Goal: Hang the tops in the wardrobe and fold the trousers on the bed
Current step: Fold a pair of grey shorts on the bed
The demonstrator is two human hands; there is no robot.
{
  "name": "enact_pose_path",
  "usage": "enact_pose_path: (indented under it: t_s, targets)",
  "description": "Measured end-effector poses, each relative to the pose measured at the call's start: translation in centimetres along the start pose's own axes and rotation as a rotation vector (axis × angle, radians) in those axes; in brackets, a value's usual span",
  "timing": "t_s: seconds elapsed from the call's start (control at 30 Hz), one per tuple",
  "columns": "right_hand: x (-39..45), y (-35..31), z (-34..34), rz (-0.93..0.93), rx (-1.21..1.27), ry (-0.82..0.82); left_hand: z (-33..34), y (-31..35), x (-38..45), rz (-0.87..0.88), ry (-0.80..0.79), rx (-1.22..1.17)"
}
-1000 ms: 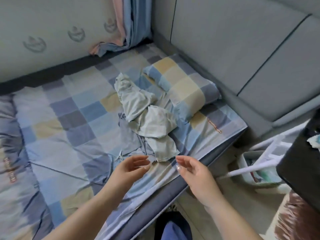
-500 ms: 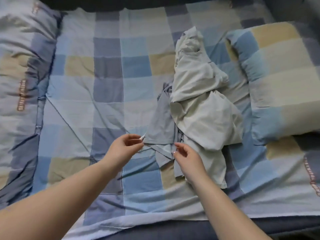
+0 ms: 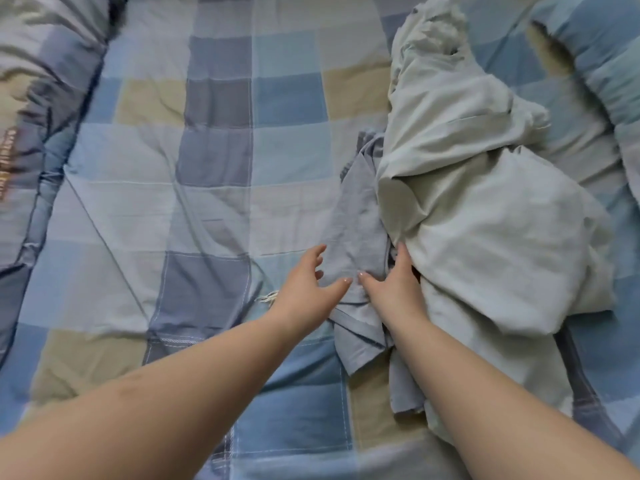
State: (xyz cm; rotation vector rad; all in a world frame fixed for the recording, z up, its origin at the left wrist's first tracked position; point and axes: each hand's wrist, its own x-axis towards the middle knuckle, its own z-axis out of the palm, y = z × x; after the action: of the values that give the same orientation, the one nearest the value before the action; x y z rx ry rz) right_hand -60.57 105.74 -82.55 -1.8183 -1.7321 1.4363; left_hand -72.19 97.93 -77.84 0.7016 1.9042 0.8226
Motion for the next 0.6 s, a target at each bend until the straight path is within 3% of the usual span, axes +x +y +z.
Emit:
enact_pose_path:
  t_s: [0.13, 0.27, 0.33, 0.47, 0.53, 0.6]
  targets:
    - [-0.8, -2.5, 1.2, -0.009, -0.047, -0.202, 0.2, 1.2, 1.4, -0.024, 0.002, -0.090]
    - [-6.5, -4.8, 1.3, -0.196, 0.148, -0.373, -1.7, 3.4, 1.6, -0.078, 0.020, -0.158]
    - [-9.4, -5.4, 0.5, -0.281, 0.124, -0.402, -3.7, 4.7, 1.1, -0.143, 0.018, -0.166]
    - [-12.1, -7.5, -1.8, -0.454, -0.054, -0.530, -7.3, 7.3, -1.5, -0.102, -0.151, -0.144]
    - [-12.5, -9.0, -3.5, -0.459, -0.064, -0.500, -8.7, 8.3, -3.8, -0.049, -0.180, -0.095]
    - [-12.6, -10.3, -5.2, -0.454, -0.085, -0.323, -10.0, 9.2, -6.3, 0.007, -0.177, -0.024]
